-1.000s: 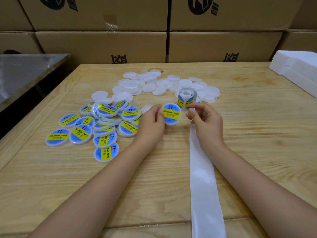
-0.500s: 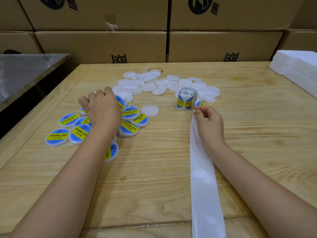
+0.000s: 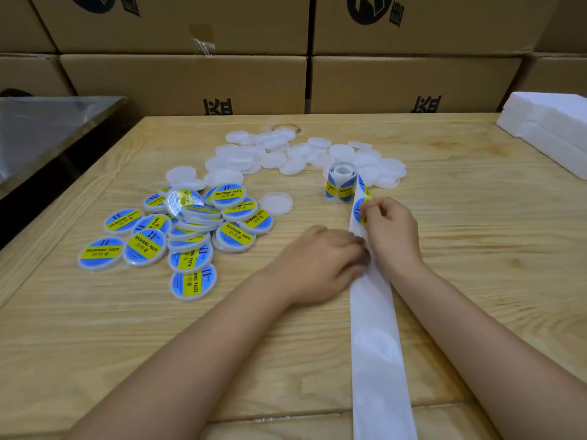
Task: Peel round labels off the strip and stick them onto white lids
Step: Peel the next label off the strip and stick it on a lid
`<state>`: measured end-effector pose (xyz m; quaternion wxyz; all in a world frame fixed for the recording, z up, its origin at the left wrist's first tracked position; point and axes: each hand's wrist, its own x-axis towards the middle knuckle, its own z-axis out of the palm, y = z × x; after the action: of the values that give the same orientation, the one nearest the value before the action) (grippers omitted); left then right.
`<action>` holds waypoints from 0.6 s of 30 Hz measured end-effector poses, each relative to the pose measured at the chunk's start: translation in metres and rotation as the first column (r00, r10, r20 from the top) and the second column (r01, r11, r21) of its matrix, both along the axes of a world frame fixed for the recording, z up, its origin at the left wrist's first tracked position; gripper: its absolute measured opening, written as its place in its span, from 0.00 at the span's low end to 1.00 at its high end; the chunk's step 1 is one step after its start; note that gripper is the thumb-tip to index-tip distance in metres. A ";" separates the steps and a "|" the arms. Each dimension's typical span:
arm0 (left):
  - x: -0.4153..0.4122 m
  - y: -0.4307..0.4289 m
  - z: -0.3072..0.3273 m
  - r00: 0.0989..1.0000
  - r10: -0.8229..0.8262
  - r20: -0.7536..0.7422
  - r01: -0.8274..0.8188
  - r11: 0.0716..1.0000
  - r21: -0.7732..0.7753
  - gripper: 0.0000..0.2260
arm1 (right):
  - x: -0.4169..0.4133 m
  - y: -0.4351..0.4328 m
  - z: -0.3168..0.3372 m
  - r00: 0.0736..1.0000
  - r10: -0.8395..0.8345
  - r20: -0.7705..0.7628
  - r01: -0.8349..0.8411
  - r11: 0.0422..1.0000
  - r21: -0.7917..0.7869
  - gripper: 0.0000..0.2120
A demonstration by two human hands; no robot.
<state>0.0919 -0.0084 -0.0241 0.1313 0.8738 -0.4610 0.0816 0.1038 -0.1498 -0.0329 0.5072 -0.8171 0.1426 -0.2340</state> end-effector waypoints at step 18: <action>-0.020 -0.002 0.000 0.982 -0.160 0.097 0.181 0.946 -0.269 0.02 | 0.008 -0.005 -0.007 0.973 0.202 -0.110 -0.226 0.753 -0.618 0.26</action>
<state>0.0720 -0.0106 -0.0243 0.2415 0.8001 -0.5235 0.1657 0.1123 -0.1546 -0.0402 0.2273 -0.9539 -0.0285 -0.1938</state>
